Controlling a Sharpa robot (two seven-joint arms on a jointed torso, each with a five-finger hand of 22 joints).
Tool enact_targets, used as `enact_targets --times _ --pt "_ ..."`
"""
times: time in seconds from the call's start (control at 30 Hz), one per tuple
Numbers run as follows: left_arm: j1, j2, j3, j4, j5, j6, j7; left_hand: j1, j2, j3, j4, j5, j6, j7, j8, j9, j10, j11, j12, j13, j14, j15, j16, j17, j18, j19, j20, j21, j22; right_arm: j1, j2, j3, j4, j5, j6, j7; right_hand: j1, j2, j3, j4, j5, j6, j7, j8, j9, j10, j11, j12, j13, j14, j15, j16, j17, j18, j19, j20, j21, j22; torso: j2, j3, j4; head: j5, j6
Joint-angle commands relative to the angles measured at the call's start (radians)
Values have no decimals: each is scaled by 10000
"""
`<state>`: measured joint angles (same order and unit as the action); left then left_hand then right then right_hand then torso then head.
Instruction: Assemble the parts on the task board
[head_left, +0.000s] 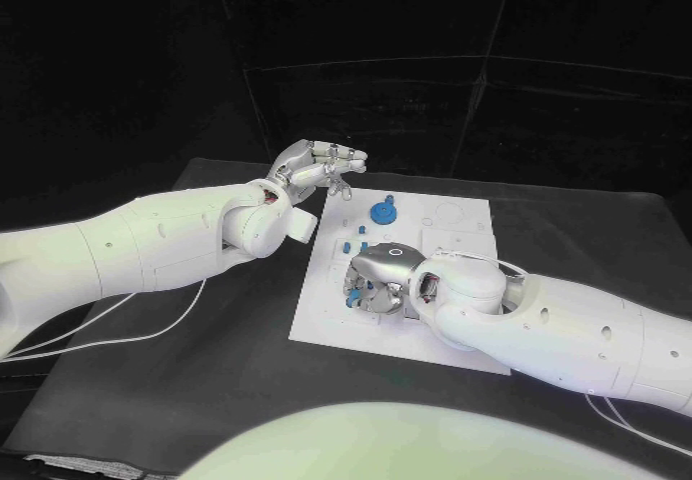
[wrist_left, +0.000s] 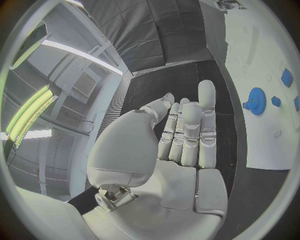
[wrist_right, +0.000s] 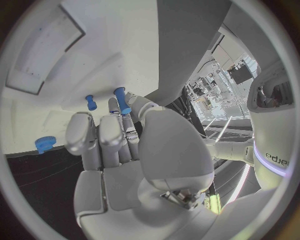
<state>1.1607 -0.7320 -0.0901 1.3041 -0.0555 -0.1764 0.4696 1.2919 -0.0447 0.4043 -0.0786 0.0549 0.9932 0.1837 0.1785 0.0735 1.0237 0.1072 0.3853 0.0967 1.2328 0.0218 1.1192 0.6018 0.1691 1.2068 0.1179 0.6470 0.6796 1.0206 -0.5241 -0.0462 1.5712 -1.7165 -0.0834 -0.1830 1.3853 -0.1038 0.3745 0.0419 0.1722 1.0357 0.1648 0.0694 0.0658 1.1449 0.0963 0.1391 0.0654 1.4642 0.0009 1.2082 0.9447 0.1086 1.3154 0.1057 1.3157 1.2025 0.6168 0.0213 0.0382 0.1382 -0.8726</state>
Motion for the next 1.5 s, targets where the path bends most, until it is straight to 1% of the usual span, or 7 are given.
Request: enact_targets --times 0.03,0.43,0.67,0.93,1.2,1.33,1.5 --pt "14 -1 10 25 32 105 52 44 20 -49 12 38 -63 -20 58 -7 -96 -5 28 16 -49 -7 -57 -10 139 -7 19 -61 -11 10 28 1 -8 -8 82 -18 -51 -61 -66 -25 57 -84 13 -54 -1 -124 1 -48 -10 85 85 46 -25 -184 -15 89 23 -24 7 5 -10 -8 0" --pt "15 -2 10 19 32 118 41 44 20 -49 12 38 -63 -20 58 -7 -96 -5 28 16 -49 -7 -57 -10 139 -7 19 -61 -11 9 17 -5 24 175 -600 184 -236 -297 -624 -15 99 -876 107 -56 -3 -1351 197 -134 14 -201 263 -281 -632 -15 -584 260 -521 -726 9 4 -6 -12 0" --pt "14 -6 10 11 32 129 35 44 20 -49 12 38 -63 -20 58 -7 -96 -5 28 16 -49 -7 -57 -10 139 -7 19 -61 -11 1 -186 -5 226 547 -1649 587 -357 -332 -1677 68 108 -1659 89 -43 8 -2278 258 185 51 -522 318 -768 -1428 176 -1213 316 -1242 -1605 4 12 -11 -15 0" --pt "3 -33 9 10 32 147 31 44 20 -49 12 38 -63 -20 58 -7 -96 -5 28 16 -49 -7 -57 -10 139 -7 19 -61 -11 12 -967 14 843 1179 -2921 1133 -297 -134 -2846 253 502 -1828 126 8 38 -2618 245 1016 120 -592 315 -858 -1689 212 -1288 325 -1463 -1822 -22 1 -22 -126 0" --pt "-26 -111 7 30 32 133 32 44 20 -49 12 38 -63 -20 58 -7 -96 -5 28 16 -49 -7 -57 -10 139 -7 19 -61 -11 300 -2392 197 1748 3283 -3920 1228 -112 304 -3210 366 716 -1123 242 347 151 -1291 160 2217 344 -248 242 -416 -1102 59 -700 275 -943 -1146 -9 7 -57 -367 0" --pt "-46 -155 6 43 32 119 40 44 20 -49 12 38 -63 -20 58 -7 -96 -5 28 16 -49 -7 -57 -10 139 -7 19 -61 -11 509 -3427 257 2268 4380 -3924 854 -289 340 -3453 596 799 -1235 44 377 108 79 -140 3183 790 26 11 76 -396 -114 -84 87 -292 -339 -26 6 -148 -516 0" --pt "-67 -179 6 62 32 112 44 38 21 -71 9 37 -83 -16 75 -7 -124 -1 61 15 -60 -3 -58 -43 138 -2 22 -77 -27 582 -4318 272 2611 4734 -3463 219 -578 328 -3912 1031 885 -1048 -202 842 210 660 -402 4358 1670 212 -211 566 319 -272 395 -143 255 361 -33 20 -263 -799 0"
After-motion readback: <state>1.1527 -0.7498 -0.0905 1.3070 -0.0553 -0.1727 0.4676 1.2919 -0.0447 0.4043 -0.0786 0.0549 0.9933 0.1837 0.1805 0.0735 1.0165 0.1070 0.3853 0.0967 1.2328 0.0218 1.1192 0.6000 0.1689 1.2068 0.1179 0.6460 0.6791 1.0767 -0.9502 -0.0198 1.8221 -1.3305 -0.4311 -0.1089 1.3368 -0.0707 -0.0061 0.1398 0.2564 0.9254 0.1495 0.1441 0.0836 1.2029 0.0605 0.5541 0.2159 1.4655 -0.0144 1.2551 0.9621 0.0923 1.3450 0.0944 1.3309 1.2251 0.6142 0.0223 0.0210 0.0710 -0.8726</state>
